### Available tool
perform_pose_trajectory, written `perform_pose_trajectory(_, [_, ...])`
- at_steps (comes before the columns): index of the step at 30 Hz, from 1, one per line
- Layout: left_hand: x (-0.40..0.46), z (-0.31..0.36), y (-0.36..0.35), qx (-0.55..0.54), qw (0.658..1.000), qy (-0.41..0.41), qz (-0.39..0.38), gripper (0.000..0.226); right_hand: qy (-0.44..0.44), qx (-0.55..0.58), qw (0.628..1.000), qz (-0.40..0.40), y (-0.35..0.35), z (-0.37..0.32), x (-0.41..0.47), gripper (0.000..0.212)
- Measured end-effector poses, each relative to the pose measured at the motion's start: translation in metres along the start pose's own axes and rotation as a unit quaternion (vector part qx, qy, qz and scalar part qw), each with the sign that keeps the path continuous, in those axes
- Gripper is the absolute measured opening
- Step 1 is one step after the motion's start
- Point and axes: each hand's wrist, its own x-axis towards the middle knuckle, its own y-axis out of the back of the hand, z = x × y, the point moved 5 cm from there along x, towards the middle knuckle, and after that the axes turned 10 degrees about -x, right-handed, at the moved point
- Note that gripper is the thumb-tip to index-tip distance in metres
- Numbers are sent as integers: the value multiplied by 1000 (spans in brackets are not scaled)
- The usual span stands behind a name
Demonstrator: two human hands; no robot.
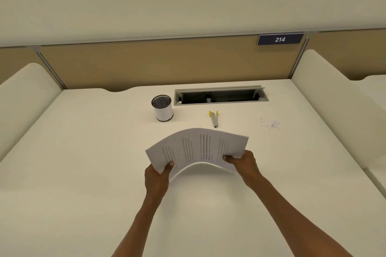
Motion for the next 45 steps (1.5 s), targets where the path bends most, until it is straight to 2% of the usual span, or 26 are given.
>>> perform_pose_trajectory(6, [0,-7,0,8,1000,4,-6,21,-1,-12,1000,-13,-2,6,-1,37])
perform_pose_trajectory(16, [1,-12,2,21,1000,9,-15,18,-25,-6,1000,7,-2,9,-3,31])
perform_pose_trajectory(21, [9,-1,6,22,995,38,-87,28,-1,-43,999,-6,13,-9,9,34])
perform_pose_trajectory(24, [8,-3,4,0,989,83,-124,32,-9,-74,997,20,24,-11,13,29])
perform_pose_trajectory(27, [3,-11,1,-36,985,119,-116,37,-54,-27,997,55,26,-2,13,51])
perform_pose_trajectory(29, [-4,-13,-5,-67,984,130,-102,35,-104,78,990,62,22,8,11,75])
perform_pose_trajectory(30, [-7,-14,-8,-87,982,136,-96,35,-126,156,979,50,16,13,10,80])
perform_pose_trajectory(32, [-14,-17,-16,-121,977,154,-86,36,-154,287,945,11,1,15,3,62])
perform_pose_trajectory(33, [-17,-18,-20,-139,973,163,-82,36,-164,311,936,-5,-7,14,-3,50])
perform_pose_trajectory(37, [-25,-20,-36,-198,957,197,-72,32,-138,322,935,-58,-39,4,-19,35])
perform_pose_trajectory(42, [-31,-20,-47,-235,943,228,-67,42,-70,190,979,10,-47,-2,-14,25])
perform_pose_trajectory(45, [-31,-24,-47,-293,915,269,-60,43,-18,120,992,33,-39,-10,-9,23])
